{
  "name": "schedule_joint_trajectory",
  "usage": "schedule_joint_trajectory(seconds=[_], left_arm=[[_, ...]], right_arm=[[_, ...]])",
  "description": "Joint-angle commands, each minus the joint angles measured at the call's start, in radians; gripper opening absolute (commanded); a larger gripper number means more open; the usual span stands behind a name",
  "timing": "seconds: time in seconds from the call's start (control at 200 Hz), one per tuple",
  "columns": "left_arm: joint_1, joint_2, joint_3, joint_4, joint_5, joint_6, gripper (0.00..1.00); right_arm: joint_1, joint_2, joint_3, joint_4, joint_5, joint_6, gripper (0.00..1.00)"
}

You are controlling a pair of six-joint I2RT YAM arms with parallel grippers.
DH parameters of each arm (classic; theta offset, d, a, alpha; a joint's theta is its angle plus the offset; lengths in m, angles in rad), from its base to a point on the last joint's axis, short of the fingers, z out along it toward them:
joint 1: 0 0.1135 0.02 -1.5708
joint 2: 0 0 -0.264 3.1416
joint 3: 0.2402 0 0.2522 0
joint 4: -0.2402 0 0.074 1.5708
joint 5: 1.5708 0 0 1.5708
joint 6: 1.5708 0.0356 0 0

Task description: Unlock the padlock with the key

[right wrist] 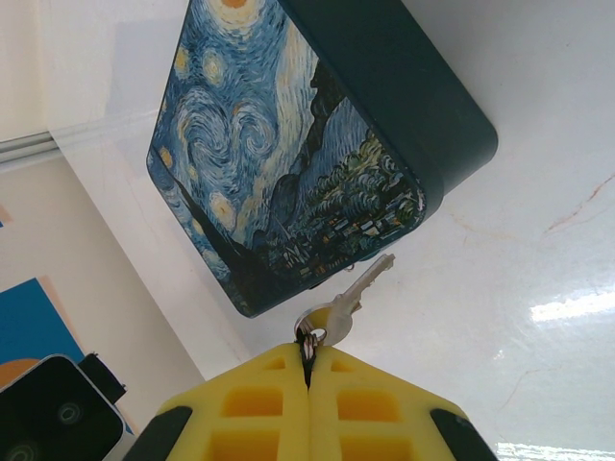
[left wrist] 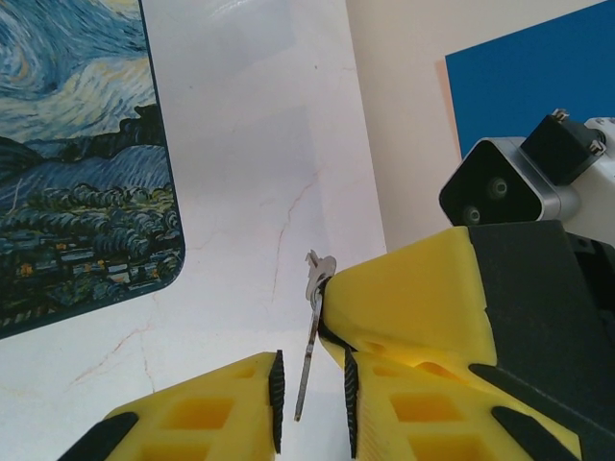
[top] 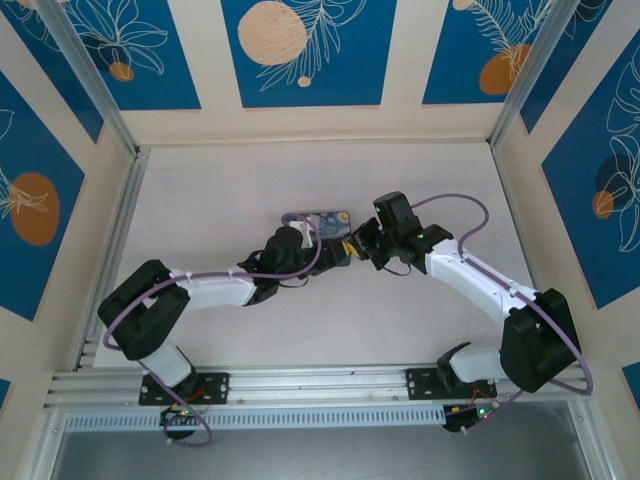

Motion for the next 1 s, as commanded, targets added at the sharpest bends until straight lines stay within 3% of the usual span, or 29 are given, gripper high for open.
schedule_joint_trajectory(seconds=[0.0, 0.175, 0.345, 0.47, 0.51, 0.6, 0.725, 0.99], left_arm=[[-0.013, 0.004, 0.003, 0.036, -0.004, 0.013, 0.23], [-0.014, 0.013, 0.008, 0.036, -0.007, 0.012, 0.18], [-0.013, 0.016, 0.013, 0.024, -0.01, 0.012, 0.0], [-0.013, 0.003, 0.004, 0.012, -0.013, 0.018, 0.0], [-0.012, -0.011, -0.001, 0.0, -0.016, 0.025, 0.0], [-0.007, -0.06, -0.004, -0.068, -0.017, 0.065, 0.0], [0.005, -0.148, 0.003, -0.202, -0.007, 0.147, 0.0], [0.068, -0.229, 0.109, -0.507, 0.173, 0.358, 0.0]], right_arm=[[-0.003, 0.001, 0.008, 0.0, -0.021, 0.019, 0.0], [-0.004, -0.003, 0.007, -0.003, -0.02, 0.019, 0.0], [-0.001, -0.008, 0.008, -0.006, -0.021, 0.016, 0.0], [-0.007, -0.022, 0.01, -0.02, -0.021, 0.002, 0.0], [-0.011, -0.036, 0.011, -0.035, -0.019, -0.008, 0.13], [-0.018, -0.091, 0.0, -0.074, 0.005, -0.038, 0.61], [-0.036, -0.194, -0.03, -0.126, 0.041, -0.093, 0.99], [-0.098, -0.218, -0.004, -0.097, -0.102, -0.444, 0.99]])
